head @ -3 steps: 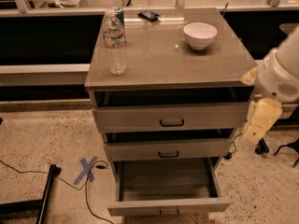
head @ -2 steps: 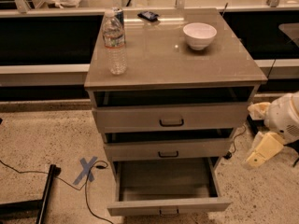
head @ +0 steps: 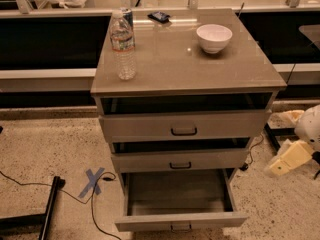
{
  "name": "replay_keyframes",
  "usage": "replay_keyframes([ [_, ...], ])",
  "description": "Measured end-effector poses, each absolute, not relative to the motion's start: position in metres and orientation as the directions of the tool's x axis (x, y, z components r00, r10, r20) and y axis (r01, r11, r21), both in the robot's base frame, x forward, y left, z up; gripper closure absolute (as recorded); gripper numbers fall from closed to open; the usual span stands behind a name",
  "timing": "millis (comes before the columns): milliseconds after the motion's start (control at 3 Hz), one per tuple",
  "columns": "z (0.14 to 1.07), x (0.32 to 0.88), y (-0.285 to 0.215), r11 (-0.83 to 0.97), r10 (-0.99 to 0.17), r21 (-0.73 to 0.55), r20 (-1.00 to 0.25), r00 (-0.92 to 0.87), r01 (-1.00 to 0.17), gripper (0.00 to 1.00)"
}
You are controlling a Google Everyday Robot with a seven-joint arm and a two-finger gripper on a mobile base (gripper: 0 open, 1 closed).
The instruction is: Close bottom drawer
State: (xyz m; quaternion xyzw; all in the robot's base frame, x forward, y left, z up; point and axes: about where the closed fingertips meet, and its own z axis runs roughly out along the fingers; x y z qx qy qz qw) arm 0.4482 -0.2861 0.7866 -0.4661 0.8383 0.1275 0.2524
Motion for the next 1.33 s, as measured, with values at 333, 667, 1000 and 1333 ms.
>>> replay_keyframes([
  [333, 0.719, 0.447, -0.312, 0.606, -0.602, 0.061, -0.617, -0.507, -0.793, 0.0],
  [667, 0.665, 0.442, -0.344, 0.655, -0.438, 0.113, -0.749, -0.498, -0.747, 0.0],
  [1000, 0.617, 0.429, -0.355, 0.64, -0.392, 0.137, -0.788, -0.474, -0.756, 0.0],
  [1333, 0.617, 0.429, -0.355, 0.639, -0.392, 0.137, -0.789, -0.474, -0.757, 0.0],
])
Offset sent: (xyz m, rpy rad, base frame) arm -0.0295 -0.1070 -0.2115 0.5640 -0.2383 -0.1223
